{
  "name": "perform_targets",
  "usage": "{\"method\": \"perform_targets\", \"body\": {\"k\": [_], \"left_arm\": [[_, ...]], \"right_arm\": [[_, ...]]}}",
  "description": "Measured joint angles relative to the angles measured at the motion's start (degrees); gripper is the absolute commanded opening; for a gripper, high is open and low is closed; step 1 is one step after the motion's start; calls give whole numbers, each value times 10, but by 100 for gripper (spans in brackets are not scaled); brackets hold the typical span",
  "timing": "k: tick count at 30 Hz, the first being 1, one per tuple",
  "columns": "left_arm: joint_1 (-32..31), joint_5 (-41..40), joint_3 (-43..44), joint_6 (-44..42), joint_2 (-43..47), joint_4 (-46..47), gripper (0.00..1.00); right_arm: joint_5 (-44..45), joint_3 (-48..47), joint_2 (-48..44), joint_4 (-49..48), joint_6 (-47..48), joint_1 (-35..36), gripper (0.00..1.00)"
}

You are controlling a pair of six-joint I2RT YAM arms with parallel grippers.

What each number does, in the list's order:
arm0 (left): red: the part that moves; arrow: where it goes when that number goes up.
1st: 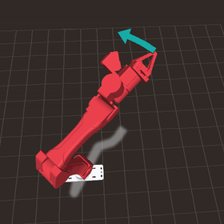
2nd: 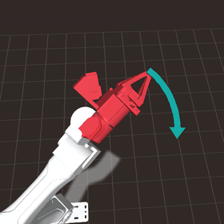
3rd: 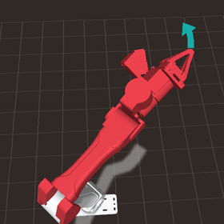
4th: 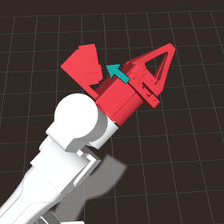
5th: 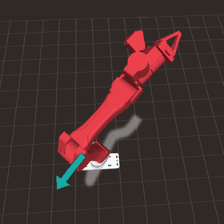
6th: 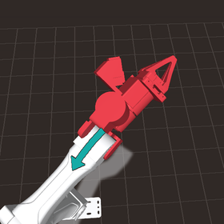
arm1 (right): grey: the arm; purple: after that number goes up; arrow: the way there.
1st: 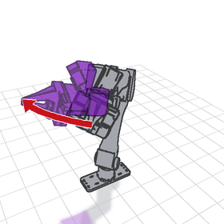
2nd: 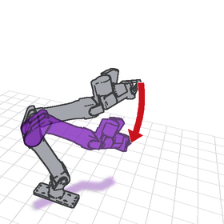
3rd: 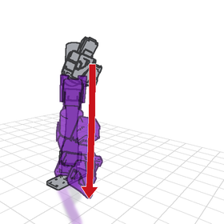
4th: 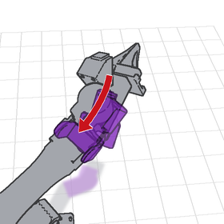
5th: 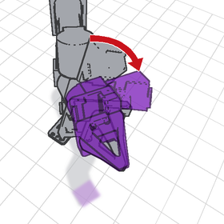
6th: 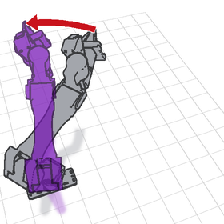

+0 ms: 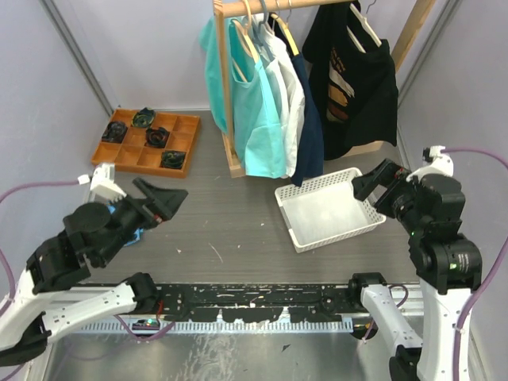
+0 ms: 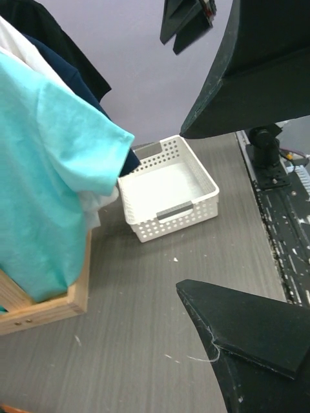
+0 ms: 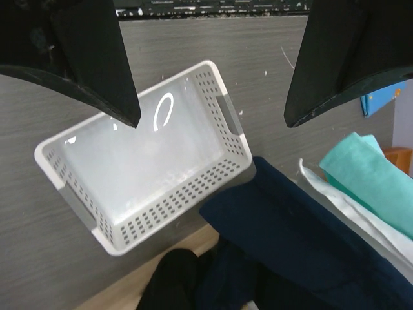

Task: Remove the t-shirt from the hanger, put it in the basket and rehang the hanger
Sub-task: Pick up the hanger from the clothesline.

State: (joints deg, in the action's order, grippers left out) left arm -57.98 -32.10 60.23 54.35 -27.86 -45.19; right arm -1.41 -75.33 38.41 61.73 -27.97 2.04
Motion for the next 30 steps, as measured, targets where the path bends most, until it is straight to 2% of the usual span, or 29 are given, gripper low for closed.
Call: {"method": "perform_targets", "body": {"k": [7, 13, 17, 21, 28, 30], "left_arm": [[0, 17, 187, -79, -240, 1, 98], [0, 33, 265, -137, -344, 4, 98], [0, 36, 308, -183, -357, -2, 98], [0, 35, 309, -225, -331, -1, 98], [0, 28, 335, -244, -325, -21, 98], [0, 28, 344, -243, -335, -24, 98]], "right_arm": [[-7, -137, 103, 1, 57, 1, 100], [-27, -223, 170, 5, 66, 5, 100], [-15, -290, 216, 8, 67, 5, 100], [22, -396, 280, 26, 75, 5, 100], [57, -650, 445, 58, 98, 5, 100], [62, -669, 471, 55, 105, 3, 100]]}}
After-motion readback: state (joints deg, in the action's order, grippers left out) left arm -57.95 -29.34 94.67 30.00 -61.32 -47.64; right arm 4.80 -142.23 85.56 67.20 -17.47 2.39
